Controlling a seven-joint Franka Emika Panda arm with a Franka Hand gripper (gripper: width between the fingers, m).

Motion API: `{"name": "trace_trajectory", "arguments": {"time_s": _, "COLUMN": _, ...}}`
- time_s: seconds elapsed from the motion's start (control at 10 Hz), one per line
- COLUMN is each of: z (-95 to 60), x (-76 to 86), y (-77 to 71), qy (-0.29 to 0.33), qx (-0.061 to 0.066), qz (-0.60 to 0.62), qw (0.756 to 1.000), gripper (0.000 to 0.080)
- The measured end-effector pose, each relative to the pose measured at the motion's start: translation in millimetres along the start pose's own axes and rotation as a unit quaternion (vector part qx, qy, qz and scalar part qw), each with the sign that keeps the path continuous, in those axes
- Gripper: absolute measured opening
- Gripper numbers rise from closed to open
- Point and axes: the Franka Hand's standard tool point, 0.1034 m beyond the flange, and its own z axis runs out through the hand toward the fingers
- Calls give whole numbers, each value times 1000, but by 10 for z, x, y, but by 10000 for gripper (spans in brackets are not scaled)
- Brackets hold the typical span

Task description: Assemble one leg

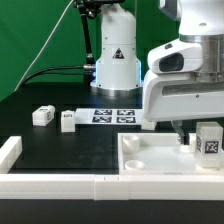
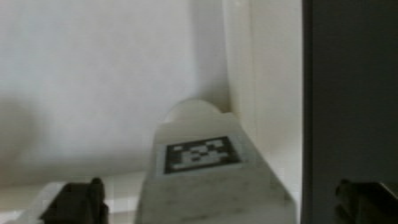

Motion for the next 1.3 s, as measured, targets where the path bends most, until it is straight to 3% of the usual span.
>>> {"name": "trace_trajectory", "arguments": {"time_s": 0.2, "z": 1, "x": 0, "y": 0, "qy": 0, "qx": 1, "qz": 13, "qw": 1000, "gripper": 649}}
{"name": "trace_trajectory", "arguments": {"time_s": 0.5, "z": 1, "x": 0, "y": 5, "qy": 0, "qx": 0, "qz": 13, "qw": 1000, "gripper": 291}}
{"name": "trace_trajectory", "arguments": {"time_s": 0.9, "z": -23, "x": 25, "y": 18, "qy": 2, "qx": 0, "qz": 115, "qw": 993, "gripper": 292}}
{"name": "trace_trajectory", "arguments": {"time_s": 1.1, "z": -15, "x": 17, "y": -6, "qy": 2, "qx": 0, "qz": 241, "qw": 971, "gripper": 292}}
{"name": "trace_trajectory", "arguments": {"time_s": 1.3, "z": 4, "x": 26, "y": 29, "qy": 1, "qx": 10, "qz": 358, "qw": 934, "gripper": 292}}
